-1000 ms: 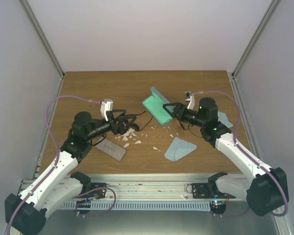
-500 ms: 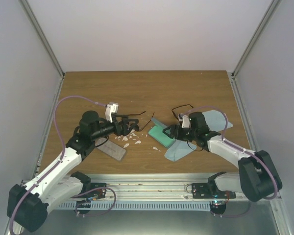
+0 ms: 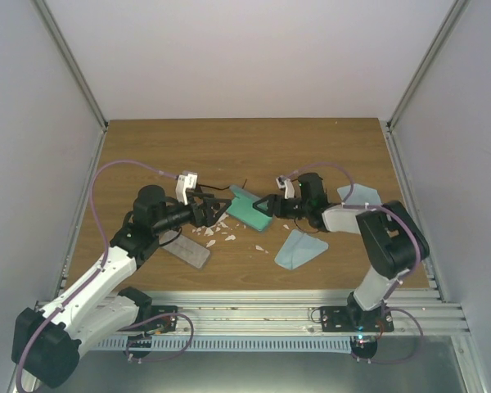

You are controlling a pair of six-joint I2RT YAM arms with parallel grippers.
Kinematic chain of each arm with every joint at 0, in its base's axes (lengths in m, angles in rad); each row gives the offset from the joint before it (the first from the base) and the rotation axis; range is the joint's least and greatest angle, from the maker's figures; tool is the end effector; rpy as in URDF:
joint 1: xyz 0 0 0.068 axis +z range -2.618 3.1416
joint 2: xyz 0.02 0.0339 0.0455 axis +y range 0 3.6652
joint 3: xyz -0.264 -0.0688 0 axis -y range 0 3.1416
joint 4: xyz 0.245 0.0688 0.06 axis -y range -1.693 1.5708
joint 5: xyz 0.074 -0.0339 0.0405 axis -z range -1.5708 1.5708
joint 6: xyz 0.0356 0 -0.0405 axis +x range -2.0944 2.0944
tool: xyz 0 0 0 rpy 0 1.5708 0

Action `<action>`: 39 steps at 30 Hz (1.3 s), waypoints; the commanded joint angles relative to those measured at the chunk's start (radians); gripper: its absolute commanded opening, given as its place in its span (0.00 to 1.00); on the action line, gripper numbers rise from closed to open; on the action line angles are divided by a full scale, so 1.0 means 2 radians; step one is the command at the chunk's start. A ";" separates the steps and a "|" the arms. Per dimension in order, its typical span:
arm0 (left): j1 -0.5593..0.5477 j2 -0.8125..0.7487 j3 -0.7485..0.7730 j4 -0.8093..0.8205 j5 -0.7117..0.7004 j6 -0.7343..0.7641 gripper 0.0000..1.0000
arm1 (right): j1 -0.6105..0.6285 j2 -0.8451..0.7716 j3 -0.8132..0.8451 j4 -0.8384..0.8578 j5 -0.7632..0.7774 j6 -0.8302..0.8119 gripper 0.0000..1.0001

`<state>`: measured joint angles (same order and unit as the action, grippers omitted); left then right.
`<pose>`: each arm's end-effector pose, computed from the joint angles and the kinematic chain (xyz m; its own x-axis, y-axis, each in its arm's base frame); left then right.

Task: Organize the sunglasses
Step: Adjust the sunglasses at the center of the board.

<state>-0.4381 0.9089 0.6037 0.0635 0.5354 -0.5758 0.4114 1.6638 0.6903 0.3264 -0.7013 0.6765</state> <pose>0.1834 -0.1060 0.2803 -0.6247 -0.2245 -0.7479 0.5642 0.5323 -0.6311 0.2774 0.1461 0.1465 -0.9175 0.1215 -0.3786 -0.2602 0.5365 0.8028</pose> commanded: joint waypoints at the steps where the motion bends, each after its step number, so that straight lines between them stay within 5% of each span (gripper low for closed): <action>1: -0.004 -0.001 -0.002 -0.001 -0.010 0.002 0.99 | -0.001 0.054 0.046 0.036 -0.039 -0.016 0.57; 10: -0.003 -0.002 -0.009 -0.011 -0.014 0.008 0.99 | -0.015 0.085 0.068 0.001 -0.051 -0.035 0.87; 19: -0.004 0.010 -0.009 -0.011 -0.015 0.008 0.99 | -0.015 0.051 0.082 -0.071 0.001 -0.093 0.99; 30: -0.003 0.006 -0.002 -0.051 -0.046 0.008 0.99 | 0.010 -0.064 0.048 -0.156 0.147 -0.125 1.00; 35: -0.004 0.005 -0.003 -0.069 -0.059 0.001 0.99 | 0.089 -0.150 0.030 -0.215 0.276 -0.105 0.99; 39: -0.004 0.003 0.010 -0.111 -0.101 -0.014 0.97 | 0.158 -0.160 0.014 -0.213 0.287 -0.076 0.92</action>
<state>-0.4389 0.9268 0.5968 -0.0956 0.4263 -0.5777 0.6300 1.3514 0.7551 -0.0528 -0.2390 0.4763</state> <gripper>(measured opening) 0.985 0.951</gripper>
